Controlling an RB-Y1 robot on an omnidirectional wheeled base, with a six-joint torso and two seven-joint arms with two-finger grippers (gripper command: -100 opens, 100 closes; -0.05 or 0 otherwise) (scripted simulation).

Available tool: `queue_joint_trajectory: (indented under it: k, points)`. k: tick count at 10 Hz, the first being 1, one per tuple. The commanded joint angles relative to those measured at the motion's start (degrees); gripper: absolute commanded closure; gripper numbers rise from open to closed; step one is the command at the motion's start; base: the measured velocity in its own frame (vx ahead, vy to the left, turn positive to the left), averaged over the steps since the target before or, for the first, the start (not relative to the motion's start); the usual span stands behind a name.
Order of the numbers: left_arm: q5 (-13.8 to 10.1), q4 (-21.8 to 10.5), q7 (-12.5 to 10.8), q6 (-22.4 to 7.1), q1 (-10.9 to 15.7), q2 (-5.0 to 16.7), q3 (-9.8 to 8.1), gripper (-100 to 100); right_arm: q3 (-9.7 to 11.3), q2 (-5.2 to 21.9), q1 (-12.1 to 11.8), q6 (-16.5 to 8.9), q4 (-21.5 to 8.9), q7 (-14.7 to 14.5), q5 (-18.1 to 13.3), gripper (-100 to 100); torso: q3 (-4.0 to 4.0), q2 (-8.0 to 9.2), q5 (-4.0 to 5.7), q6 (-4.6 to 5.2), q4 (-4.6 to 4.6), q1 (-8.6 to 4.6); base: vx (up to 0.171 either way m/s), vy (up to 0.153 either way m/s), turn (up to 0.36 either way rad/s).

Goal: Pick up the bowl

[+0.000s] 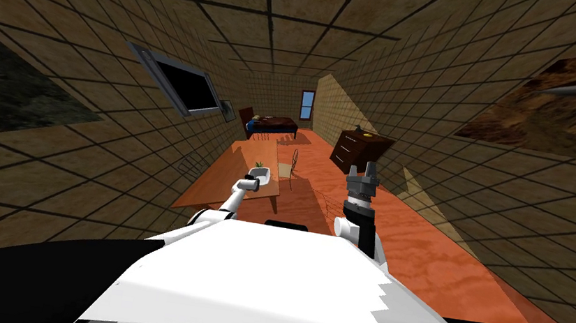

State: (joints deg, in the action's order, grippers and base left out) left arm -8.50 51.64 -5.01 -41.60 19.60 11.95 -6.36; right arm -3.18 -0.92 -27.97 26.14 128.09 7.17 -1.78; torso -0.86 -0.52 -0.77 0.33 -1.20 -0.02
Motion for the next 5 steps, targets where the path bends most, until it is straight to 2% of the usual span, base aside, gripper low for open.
queue_joint_trajectory:
  k: [1, 2, 3, 4, 5]
  points:
    - [2.0, 2.9, 0.0, -2.9, -2.9, -2.0, -0.69, 100, 0.0, 0.0, 0.0, 0.0, 0.0, 0.0, 0.0, 0, 0.0, 0.0, 0.0, 0.0, 0.0, 0.0, 0.039, 0.013, 0.03]
    - [2.0, 4.0, 0.0, -2.9, -3.9, -2.0, -0.69, 100, 0.0, 0.0, 0.0, 0.0, 0.0, 0.0, 0.0, 0, -0.08, -0.07, -0.03, -0.04, -0.1, 0.01, 0.058, 0.014, 0.008]
    - [2.0, 7.0, 0.0, -2.9, -3.9, -2.0, -0.69, 100, 0.0, 0.0, 0.0, 0.0, 0.0, 0.0, 0.0, 0, -0.16, -0.1, -0.05, -0.11, -0.23, 0.05, 0.022, 0.009, 0.015]
    - [2.0, 8.6, 0.0, -2.9, -3.9, -2.0, -0.69, 100, 0.0, 0.0, 0.0, 0.0, 0.0, 0.0, 0.0, 0, -0.12, -0.07, -0.02, -0.07, -0.17, 0.05, 0.001, 0.007, 0.004]
    - [3.9, 10.8, 0.1, -5.9, -7.0, -3.9, -1.41, 100, 0.0, 0.0, 0.0, 0.0, 0.0, 0.0, 0.0, 0, -0.05, 0.0, 0.01, -0.04, -0.11, 0.01, 0.051, 0.021, 0.025]
